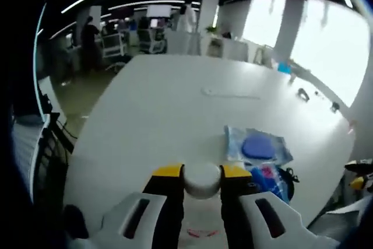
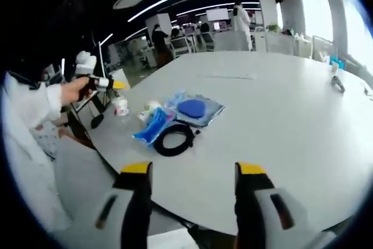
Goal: Arrange the tabletop items into an orderly group along one side of the table until the central work area is clear of visible clutter.
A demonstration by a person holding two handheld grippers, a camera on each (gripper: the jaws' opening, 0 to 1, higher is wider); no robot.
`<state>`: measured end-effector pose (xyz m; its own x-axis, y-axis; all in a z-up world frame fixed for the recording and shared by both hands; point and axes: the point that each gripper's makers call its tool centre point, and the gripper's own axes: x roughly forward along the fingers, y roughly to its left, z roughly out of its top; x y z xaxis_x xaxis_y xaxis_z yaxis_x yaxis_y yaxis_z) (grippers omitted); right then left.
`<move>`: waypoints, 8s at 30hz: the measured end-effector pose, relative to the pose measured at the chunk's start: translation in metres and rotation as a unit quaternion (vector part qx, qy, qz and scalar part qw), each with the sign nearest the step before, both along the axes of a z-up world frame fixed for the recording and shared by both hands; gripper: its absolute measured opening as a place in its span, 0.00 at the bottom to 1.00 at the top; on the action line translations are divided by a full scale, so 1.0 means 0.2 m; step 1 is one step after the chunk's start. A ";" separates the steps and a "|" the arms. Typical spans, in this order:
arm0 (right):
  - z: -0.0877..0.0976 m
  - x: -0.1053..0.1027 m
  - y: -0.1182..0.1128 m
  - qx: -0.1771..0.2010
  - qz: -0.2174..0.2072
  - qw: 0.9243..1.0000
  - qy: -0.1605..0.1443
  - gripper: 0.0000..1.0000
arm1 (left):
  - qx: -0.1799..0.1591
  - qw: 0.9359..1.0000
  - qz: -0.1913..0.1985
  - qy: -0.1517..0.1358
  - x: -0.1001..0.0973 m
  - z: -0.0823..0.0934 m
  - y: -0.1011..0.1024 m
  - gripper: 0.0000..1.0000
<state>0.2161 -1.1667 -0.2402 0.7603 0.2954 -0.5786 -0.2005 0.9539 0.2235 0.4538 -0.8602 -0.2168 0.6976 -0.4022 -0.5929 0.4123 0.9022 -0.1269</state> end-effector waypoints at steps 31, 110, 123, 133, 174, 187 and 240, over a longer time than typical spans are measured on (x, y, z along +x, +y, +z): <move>-0.01 -0.02 -0.04 -0.019 -0.017 0.999 0.026 0.54 | -0.010 1.000 -0.005 -0.021 0.63 0.09 -0.13 0.18; -0.07 0.04 0.04 0.017 0.015 0.999 0.039 0.53 | -0.081 0.994 -0.003 -0.067 0.30 0.04 -0.09 0.96; -0.09 0.00 0.06 0.016 0.044 0.998 0.042 0.53 | -0.077 0.993 0.000 -0.087 -0.03 0.04 -0.01 0.94; -0.10 0.03 0.13 0.016 0.088 0.995 0.048 0.53 | -0.085 0.993 0.011 -0.087 -0.26 0.04 0.05 0.96; -0.03 0.44 0.40 -0.027 0.251 0.967 0.023 0.51 | -0.051 0.994 0.000 -0.100 -0.60 -0.02 0.11 0.96; 0.06 0.78 0.62 0.001 0.291 0.957 -0.004 0.49 | -0.043 0.994 -0.009 -0.099 -0.65 -0.01 0.10 0.93; -0.36 1.22 1.15 -0.008 0.452 0.887 0.091 0.39 | -0.103 0.989 0.050 -0.091 -0.78 -0.05 0.19 0.93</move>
<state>0.4599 -0.9366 -0.3125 0.1110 0.7283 -0.6762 -0.8473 0.4249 0.3187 0.2976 -0.8214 -0.2269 0.8280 -0.4246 -0.3662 0.3549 0.9025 -0.2439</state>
